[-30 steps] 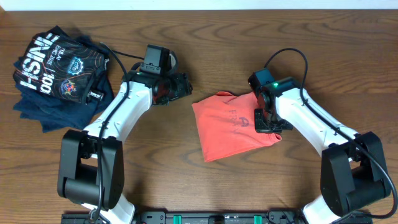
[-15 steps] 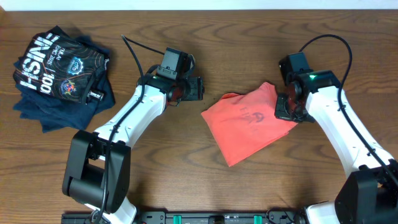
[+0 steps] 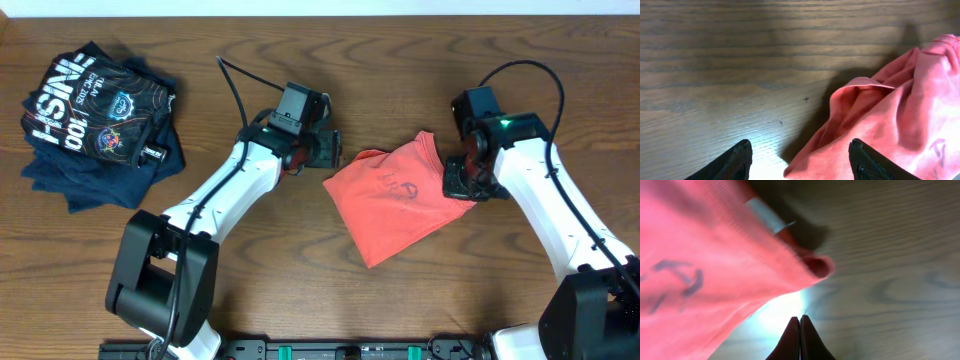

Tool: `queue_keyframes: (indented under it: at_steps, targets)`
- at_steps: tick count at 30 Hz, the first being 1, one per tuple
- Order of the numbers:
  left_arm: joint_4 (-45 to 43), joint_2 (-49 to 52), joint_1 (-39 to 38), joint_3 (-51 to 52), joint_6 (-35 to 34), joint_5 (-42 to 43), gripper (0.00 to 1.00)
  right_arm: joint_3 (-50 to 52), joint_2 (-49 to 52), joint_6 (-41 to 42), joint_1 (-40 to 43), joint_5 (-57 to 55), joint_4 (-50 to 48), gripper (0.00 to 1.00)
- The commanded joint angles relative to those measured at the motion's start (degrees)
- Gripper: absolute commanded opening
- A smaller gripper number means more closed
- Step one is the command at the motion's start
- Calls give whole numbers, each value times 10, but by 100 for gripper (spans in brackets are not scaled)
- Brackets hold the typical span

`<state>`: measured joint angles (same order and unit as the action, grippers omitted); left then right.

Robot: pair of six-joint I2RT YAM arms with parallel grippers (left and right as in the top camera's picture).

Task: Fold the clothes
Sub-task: 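Move the left gripper to grasp the red shirt's left side near center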

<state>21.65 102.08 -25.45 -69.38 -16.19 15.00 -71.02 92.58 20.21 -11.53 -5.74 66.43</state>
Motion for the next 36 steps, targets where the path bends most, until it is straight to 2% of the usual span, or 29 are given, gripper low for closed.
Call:
queue_keyframes:
  at_steps: [1, 4, 8, 11, 14, 18, 25, 30, 36]
  targets:
    - [-2, 10, -1, 7, 12, -7, 64, 22, -2, -46, -9, 51, -3, 1]
    - [-1, 26, -3, 7, 11, -2, 64, 68, -2, -42, -12, 52, -38, 1]
    - [4, 64, -11, 7, 11, 45, 63, 129, -2, -17, -12, 52, -96, 1]
    - [33, 94, -20, 7, 8, 52, 64, 167, -2, -19, -12, 52, -161, 1]
    - [76, 119, -27, 7, -18, 68, 64, 190, -2, -27, -12, 48, -221, 1]
    - [142, 137, -39, 7, -22, 130, 63, 209, -2, -27, -12, 29, -325, 1]
    - [292, 138, -62, 7, -106, 133, 58, 210, -1, -60, -12, 25, -480, 1]
    - [304, 112, -63, 7, -136, 112, 58, 210, 0, -67, -12, 25, -485, 1]
    - [302, 26, -37, 4, -148, 2, 59, 210, -1, -72, -10, 21, -440, 6]
